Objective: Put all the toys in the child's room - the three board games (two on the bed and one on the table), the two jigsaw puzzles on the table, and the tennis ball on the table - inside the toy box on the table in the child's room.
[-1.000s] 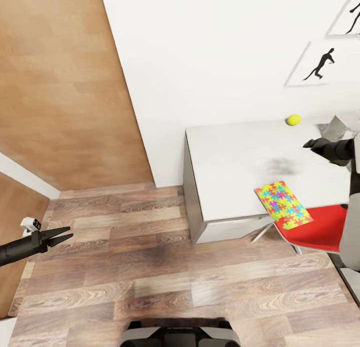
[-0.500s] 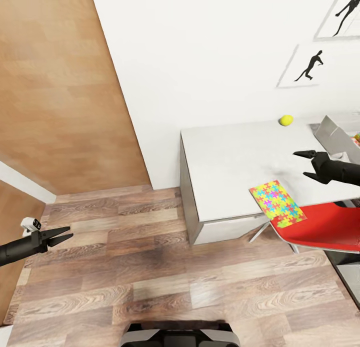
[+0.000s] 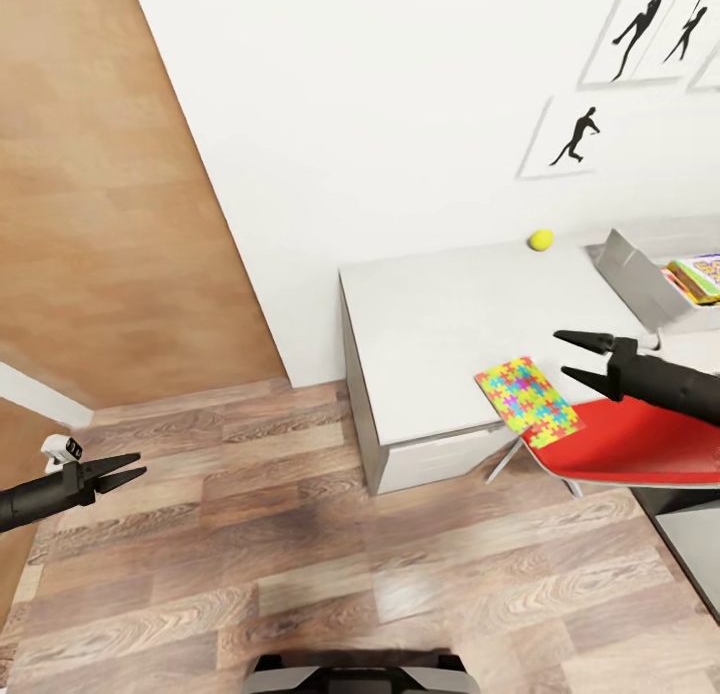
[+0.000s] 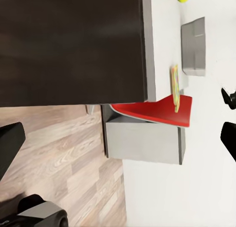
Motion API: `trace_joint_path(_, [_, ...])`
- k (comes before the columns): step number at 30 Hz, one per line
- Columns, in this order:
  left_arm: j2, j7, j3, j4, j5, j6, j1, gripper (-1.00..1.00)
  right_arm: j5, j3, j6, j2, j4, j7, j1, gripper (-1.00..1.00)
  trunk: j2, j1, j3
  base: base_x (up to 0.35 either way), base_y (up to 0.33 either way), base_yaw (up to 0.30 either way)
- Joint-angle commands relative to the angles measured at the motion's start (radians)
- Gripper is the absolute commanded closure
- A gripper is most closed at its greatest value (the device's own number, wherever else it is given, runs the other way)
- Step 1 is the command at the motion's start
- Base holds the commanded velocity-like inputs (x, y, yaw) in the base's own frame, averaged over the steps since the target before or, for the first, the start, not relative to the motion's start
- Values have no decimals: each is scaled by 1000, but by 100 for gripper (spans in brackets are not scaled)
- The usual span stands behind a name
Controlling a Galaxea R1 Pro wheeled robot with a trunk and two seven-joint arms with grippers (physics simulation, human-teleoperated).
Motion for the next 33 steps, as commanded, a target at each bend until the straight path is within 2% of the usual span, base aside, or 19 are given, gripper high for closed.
trace_joint_path(1, [0,-4,0,0,0,11,0,-100,-24,-6,3,-1,-11,-2,24,-100,-2,1,0,0,0,-124])
trace_joint_path(5, [0,-4,0,0,0,11,0,-100,-57,-44,3,-4,-36,45,122,-100,-2,1,6,0,0,-112])
trace_joint_path(8, [0,-4,0,0,0,11,0,-100,-68,-77,3,-4,-44,106,192,-100,-2,1,10,0,0,-102])
trace_joint_path(11, [0,-4,0,1,0,11,0,-100,-73,-104,3,-3,-49,191,259,-100,-2,1,15,0,0,-98])
trace_joint_path(12, [0,-4,0,0,0,11,0,-100,-74,-116,3,-1,-51,256,299,-100,-2,1,16,0,0,-96])
trace_joint_path(18, [0,-4,0,0,-1,11,0,-100,-74,-136,3,5,-54,416,394,-100,-2,1,25,0,0,-93])
trace_joint_path(26, [0,-4,0,0,-2,11,0,-100,-74,-146,3,9,-55,492,479,-100,-2,1,37,0,0,-90])
trace_joint_path(33, [-1,-4,0,0,-2,11,-1,-100,-74,-170,3,11,-55,537,512,-100,-2,1,48,0,0,-90])
